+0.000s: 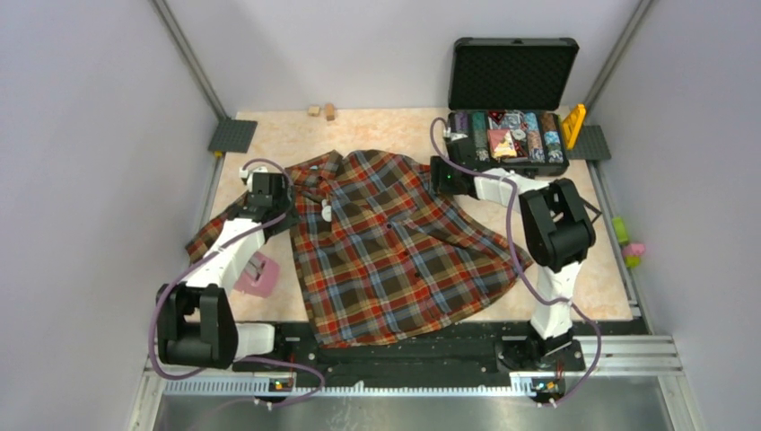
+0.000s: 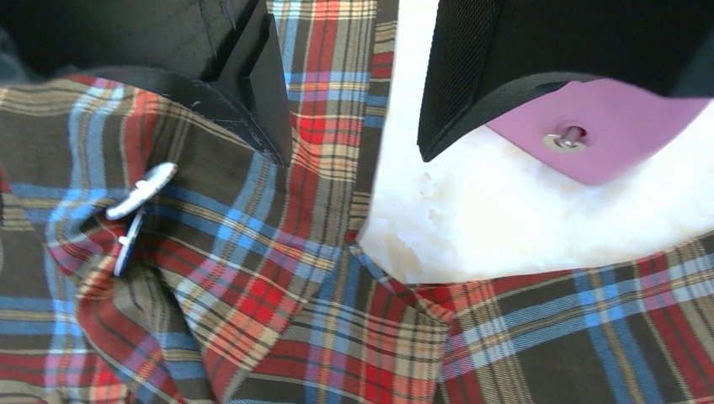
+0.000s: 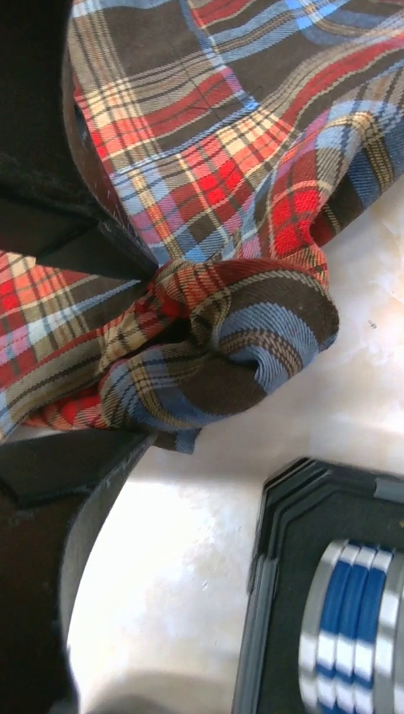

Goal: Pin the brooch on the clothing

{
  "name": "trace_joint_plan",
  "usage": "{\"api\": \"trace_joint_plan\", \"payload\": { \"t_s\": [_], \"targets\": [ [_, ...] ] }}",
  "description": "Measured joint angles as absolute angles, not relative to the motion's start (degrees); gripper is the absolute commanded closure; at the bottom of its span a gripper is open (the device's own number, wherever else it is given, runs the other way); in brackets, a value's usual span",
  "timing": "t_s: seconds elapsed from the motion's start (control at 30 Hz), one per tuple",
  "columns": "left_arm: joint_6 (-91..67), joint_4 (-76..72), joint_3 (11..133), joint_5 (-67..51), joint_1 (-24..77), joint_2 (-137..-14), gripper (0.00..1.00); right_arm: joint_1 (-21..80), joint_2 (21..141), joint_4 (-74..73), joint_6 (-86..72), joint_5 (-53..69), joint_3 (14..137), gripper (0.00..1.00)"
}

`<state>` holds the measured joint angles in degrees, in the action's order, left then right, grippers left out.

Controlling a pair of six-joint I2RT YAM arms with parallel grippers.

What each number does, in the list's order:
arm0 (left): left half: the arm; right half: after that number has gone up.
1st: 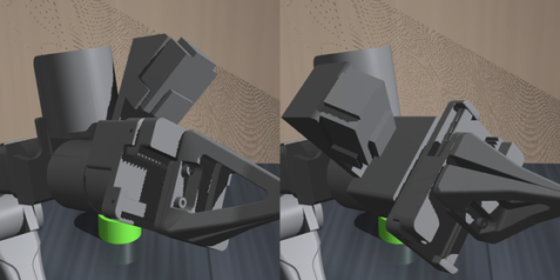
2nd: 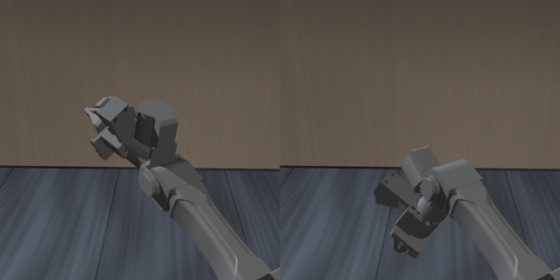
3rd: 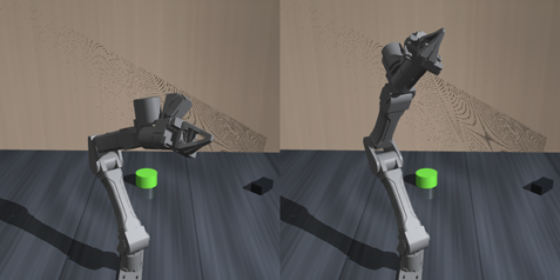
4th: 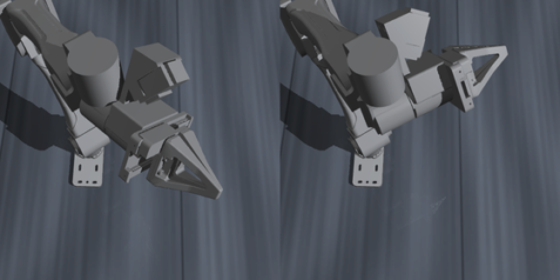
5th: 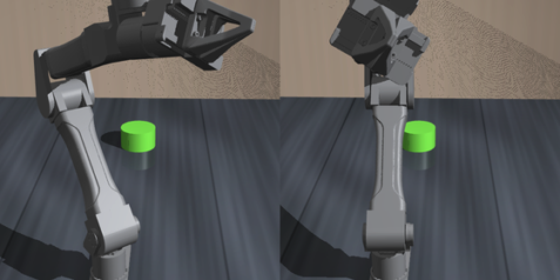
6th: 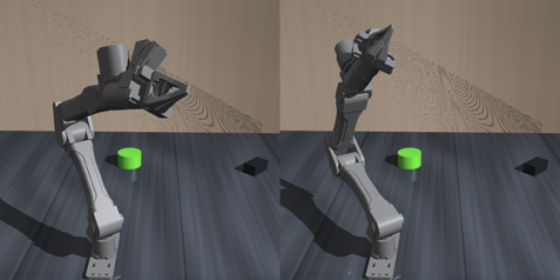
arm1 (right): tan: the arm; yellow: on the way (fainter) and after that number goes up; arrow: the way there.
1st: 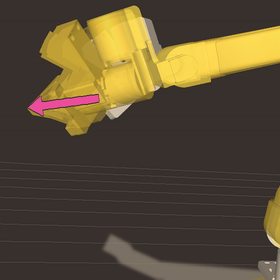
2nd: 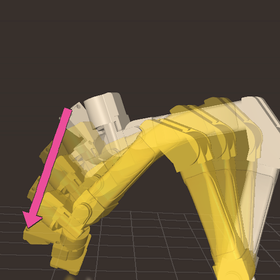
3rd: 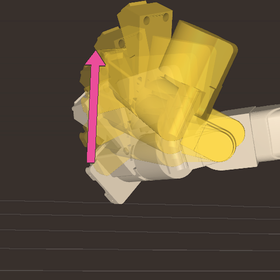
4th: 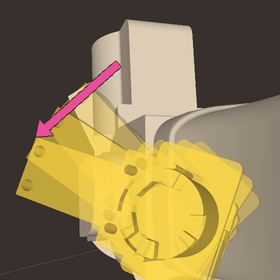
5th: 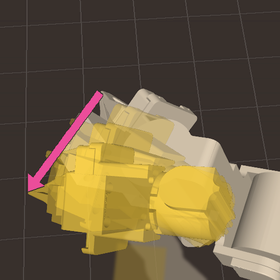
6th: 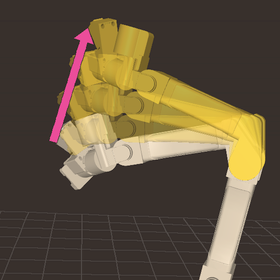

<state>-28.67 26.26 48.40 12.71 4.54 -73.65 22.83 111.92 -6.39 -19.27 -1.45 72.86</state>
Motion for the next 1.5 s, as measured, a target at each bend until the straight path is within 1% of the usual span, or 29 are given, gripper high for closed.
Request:
{"api": "trace_joint_plan", "payload": {
  "t_s": [0.03, 0.1, 0.2, 0.23, 0.3, 0.4, 0.53, 0.6, 0.77, 0.87, 1.0, 1.03, 1.07, 1.1, 1.17, 1.2, 1.23, 1.33, 1.5],
  "targets": [
    [-28.7, 26.2, 48.3, 13.4, 4.4, -73.8, 0.4, 23.0, 112.7, -6.4, -19.0, -1.5, 73.5, 0.47],
    [-28.8, 26.3, 48.1, 14.5, 3.8, -74.4, 0.4, 23.5, 114.4, -6.8, -18.8, -1.7, 74.9, 0.49],
    [-29.1, 26.0, 48.1, 15.6, 3.0, -76.2, 0.41, 24.0, 115.4, -7.2, -18.6, -2.5, 76.0, 0.49],
    [-29.2, 25.8, 48.1, 15.7, 2.8, -76.9, 0.43, 24.1, 115.4, -7.4, -18.6, -2.8, 76.2, 0.49],
    [-29.6, 25.1, 48.1, 15.7, 2.4, -78.5, 0.44, 24.1, 115.4, -7.5, -18.6, -3.4, 76.2, 0.49],
    [-30.2, 23.7, 48.1, 15.4, 2.1, -81.3, 0.44, 24.2, 115.4, -7.6, -18.6, -3.6, 76.2, 0.49],
    [-30.6, 22.4, 48.1, 14.3, 1.7, -85.1, 0.41, 24.2, 115.4, -7.7, -18.5, -3.3, 76.3, 0.43],
    [-31.1, 22.0, 48.1, 13.4, 1.4, -86.7, 0.41, 24.2, 115.5, -8.2, -18.4, -3.0, 76.9, 0.42],
    [-32.4, 19.8, 48.1, 11.4, 0.6, -88.7, 0.41, 24.3, 116.0, -8.6, -18.0, -2.9, 78.8, 0.42],
    [-32.9, 18.9, 48.1, 10.7, -0.4, -89.2, 0.44, 24.3, 116.1, -8.6, -18.0, -2.9, 79.1, 0.46],
    [-33.1, 17.1, 48.4, 9.9, -1.7, -90.2, 0.51, 24.3, 116.4, -8.7, -17.6, -2.9, 79.4, 0.55],
    [-33.1, 16.7, 48.5, 9.7, -1.8, -90.4, 0.56, 24.3, 116.6, -9.0, -17.6, -2.9, 79.7, 0.57],
    [-33.1, 16.1, 48.6, 9.5, -1.8, -90.7, 0.61, 24.3, 116.8, -9.1, -17.5, -2.9, 79.9, 0.59],
    [-33.2, 15.4, 48.6, 9.1, -1.8, -90.9, 0.69, 24.3, 116.9, -9.1, -17.5, -2.9, 80.1, 0.61],
    [-33.4, 14.2, 48.6, 8.2, -1.8, -91.2, 0.89, 24.3, 116.9, -9.2, -17.5, -3.0, 80.1, 0.64],
    [-33.3, 13.6, 48.6, 7.8, -1.8, -91.5, 0.96, 24.3, 116.9, -9.2, -17.4, -3.1, 80.1, 0.67],
    [-33.6, 13.1, 48.6, 7.4, -1.8, -91.6, 1.0, 24.3, 116.9, -9.3, -17.4, -3.2, 80.1, 0.73],
    [-33.5, 12.1, 48.6, 7.0, -1.8, -91.7, 1.0, 24.3, 116.9, -9.5, -17.1, -3.9, 80.4, 1.0],
    [-34.5, 10.1, 46.1, 7.3, -2.6, -89.3, 1.0, 24.4, 116.9, -9.4, -18.0, -6.9, 80.5, 1.0]
  ]
}}
